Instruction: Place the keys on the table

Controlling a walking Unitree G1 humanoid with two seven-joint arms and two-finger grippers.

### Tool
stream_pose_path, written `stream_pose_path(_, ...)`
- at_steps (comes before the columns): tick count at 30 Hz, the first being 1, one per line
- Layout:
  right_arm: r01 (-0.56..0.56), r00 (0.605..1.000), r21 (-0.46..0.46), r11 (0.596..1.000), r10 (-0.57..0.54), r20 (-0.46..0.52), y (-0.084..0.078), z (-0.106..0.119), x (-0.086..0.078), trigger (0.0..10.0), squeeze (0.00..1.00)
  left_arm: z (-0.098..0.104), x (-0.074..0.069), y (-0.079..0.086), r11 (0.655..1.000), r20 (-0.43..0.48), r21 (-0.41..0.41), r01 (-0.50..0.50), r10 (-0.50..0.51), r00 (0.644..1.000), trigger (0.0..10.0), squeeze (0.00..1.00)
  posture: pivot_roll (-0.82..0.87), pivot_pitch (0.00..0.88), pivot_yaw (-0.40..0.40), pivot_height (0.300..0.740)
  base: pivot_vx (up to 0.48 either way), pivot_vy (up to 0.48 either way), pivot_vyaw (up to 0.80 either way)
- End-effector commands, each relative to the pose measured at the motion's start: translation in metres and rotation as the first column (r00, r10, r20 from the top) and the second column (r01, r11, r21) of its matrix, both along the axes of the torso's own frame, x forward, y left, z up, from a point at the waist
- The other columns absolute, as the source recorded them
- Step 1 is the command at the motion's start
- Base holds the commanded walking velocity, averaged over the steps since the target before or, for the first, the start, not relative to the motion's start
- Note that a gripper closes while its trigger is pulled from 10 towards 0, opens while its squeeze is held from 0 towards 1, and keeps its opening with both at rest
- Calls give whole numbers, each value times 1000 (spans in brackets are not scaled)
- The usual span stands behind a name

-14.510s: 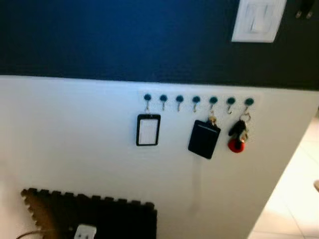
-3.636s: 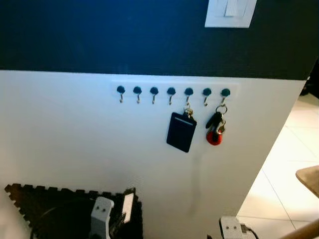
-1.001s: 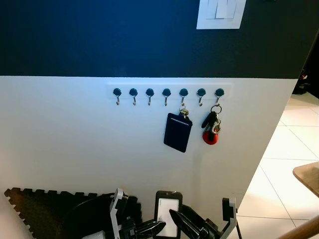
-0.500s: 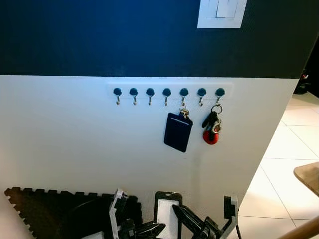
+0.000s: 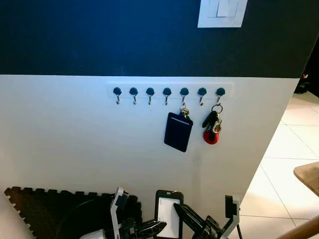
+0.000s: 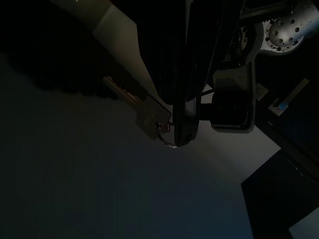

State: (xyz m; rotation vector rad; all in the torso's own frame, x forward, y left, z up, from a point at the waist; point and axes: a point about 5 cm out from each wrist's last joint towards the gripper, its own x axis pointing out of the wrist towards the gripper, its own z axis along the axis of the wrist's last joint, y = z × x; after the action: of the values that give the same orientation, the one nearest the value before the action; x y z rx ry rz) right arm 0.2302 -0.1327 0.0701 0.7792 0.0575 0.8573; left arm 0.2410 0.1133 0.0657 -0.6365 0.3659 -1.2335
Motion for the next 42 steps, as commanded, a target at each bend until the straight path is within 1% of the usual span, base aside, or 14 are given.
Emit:
stream_pose_path(1,-10,1000,2,1000,10,-16,2,0,-2,10000,0,5,0,-6,1000,17,-4,26,-26,1000,10000,0,7,69,19,740,0,0,0)
stream_pose_path(3,-12,1000,5,1000,12,-20,2,0,-2,10000,0,6,1,-6,1000,18,-5,27,-26,999,10000,0,7,69,19,740,0,0,0)
stream_pose_path(4,-13,1000,10,1000,13,-24,2,0,-2,10000,561,6,1,-6,1000,19,-7,26,-26,999,10000,0,7,69,19,740,0,0,0)
stream_pose_path(6,-17,999,18,1000,18,-30,2,0,-2,10000,1000,6,1,-6,1000,20,-9,25,-25,999,10000,0,7,68,18,740,0,0,0)
stream_pose_path(10,1,1000,-20,1000,-2,-28,2,-1,0,10000,1000,7,1,-6,1000,17,-12,24,-24,1000,10000,0,7,69,18,740,0,0,0)
stream_pose_path(12,6,1000,-24,1000,-7,-31,2,-2,1,10000,0,8,1,-5,1000,15,-13,24,-24,1000,10000,0,7,67,19,740,0,0,0)
stream_pose_path(27,-34,999,18,999,34,-41,7,0,2,10000,0,8,-1,-6,999,6,-15,48,-48,999,10000,0,11,58,17,740,0,0,0)
stream_pose_path(28,-36,999,22,999,37,-40,7,0,2,5725,0,8,-1,-7,999,6,-14,50,-50,999,10000,0,12,57,17,740,0,0,0)
stream_pose_path(30,-37,998,24,999,38,-40,8,0,2,5725,0,8,-1,-7,999,6,-14,50,-50,999,10000,0,12,57,17,740,0,0,0)
stream_pose_path(31,-39,998,30,999,40,-40,8,1,3,0,0,8,-1,-7,999,6,-14,51,-51,999,10000,0,13,56,17,740,0,0,0)
stream_pose_path(34,-38,998,31,999,39,-39,8,1,3,0,0,9,-1,-7,999,7,-14,51,-51,999,10000,0,13,56,18,740,0,0,0)
stream_pose_path(35,-32,999,20,999,32,-38,8,0,3,9608,0,9,-1,-7,999,6,-13,50,-50,999,10000,0,12,55,19,740,0,0,0)
stream_pose_path(41,-25,999,11,1000,25,-36,7,1,4,10000,0,9,0,-7,999,5,-12,42,-42,999,10000,0,12,57,19,740,0,0,0)
stream_pose_path(42,-23,999,26,999,24,-38,7,1,4,0,0,9,0,-7,999,7,-13,41,-41,999,10000,0,11,58,20,740,0,0,0)
